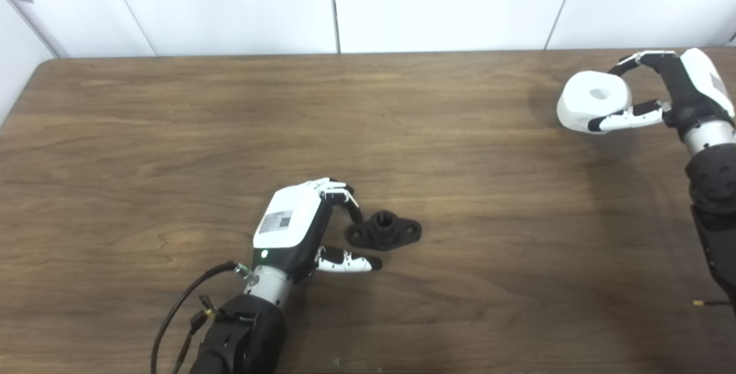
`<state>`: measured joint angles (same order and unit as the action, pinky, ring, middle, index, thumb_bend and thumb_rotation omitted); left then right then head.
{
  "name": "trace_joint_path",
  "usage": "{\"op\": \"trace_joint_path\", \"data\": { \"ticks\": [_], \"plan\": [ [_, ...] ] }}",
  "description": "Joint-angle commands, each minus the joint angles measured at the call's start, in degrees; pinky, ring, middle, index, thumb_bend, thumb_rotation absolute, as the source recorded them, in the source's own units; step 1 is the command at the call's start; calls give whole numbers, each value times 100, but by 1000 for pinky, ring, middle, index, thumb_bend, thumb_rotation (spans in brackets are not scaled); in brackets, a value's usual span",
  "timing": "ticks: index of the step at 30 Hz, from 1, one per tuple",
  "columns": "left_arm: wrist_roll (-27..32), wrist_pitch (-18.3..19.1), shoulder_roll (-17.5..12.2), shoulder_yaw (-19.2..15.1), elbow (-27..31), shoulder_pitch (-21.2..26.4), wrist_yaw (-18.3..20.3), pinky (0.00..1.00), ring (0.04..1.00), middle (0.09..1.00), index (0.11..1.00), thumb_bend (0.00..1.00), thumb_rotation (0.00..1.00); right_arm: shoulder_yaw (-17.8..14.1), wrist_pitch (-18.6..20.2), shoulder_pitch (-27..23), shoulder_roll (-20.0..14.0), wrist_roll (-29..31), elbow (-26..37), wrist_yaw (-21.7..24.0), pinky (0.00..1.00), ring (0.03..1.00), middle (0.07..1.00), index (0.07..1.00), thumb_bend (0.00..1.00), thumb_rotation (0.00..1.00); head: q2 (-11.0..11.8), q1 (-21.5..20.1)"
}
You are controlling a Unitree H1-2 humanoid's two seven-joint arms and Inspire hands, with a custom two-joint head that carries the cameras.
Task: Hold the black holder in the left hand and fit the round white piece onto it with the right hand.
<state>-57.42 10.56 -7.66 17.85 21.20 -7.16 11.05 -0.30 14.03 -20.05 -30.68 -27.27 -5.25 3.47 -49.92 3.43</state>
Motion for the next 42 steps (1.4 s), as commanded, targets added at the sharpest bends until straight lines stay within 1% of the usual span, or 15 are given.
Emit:
{"op": "trace_joint_path", "data": {
  "ticks": [1,6,20,24,28,29,33,35,39,42],
  "plan": [
    [8,35,-33,-26,-96,-6,8,860,859,770,487,525,50,-80,-162,-165,-132,5,158,-105,881,881,781,485,523,132,-7,6],
    [24,31,-57,-14,-129,12,10,860,858,766,486,519,45,-82,-168,-159,-125,4,143,-119,888,881,783,485,523,132,4,0],
    [76,55,-56,-8,-135,29,50,795,857,772,487,517,44,-101,-148,-169,-165,48,206,-71,881,885,783,485,523,134,15,-43],
    [65,75,-57,-4,-164,55,71,802,857,773,487,517,44,-66,5,-125,-163,13,695,110,884,883,782,484,523,134,49,-102],
    [24,85,-62,24,-184,69,103,802,856,775,488,517,45,46,292,-134,-169,-98,1436,479,888,895,792,485,522,137,83,-123],
    [24,87,-57,28,-190,72,104,801,856,775,488,517,45,59,347,-142,-164,-116,1543,542,892,898,797,485,522,138,84,-123],
    [24,119,-26,42,-201,68,113,803,857,777,488,517,45,171,731,-185,-92,-252,2228,885,912,909,802,484,523,141,101,-130],
    [26,128,-16,48,-204,68,116,800,857,777,488,517,45,228,830,-185,-71,-300,2459,992,890,908,803,485,523,141,100,-128],
    [-13,131,-25,69,-227,78,120,803,857,780,488,517,46,370,1087,-155,43,-420,2975,1245,871,902,807,484,524,142,111,-122],
    [-5,127,-29,71,-238,77,114,814,858,781,488,517,46,457,1253,-115,194,-534,3291,1446,885,907,812,484,525,140,126,-136]
  ]
}}
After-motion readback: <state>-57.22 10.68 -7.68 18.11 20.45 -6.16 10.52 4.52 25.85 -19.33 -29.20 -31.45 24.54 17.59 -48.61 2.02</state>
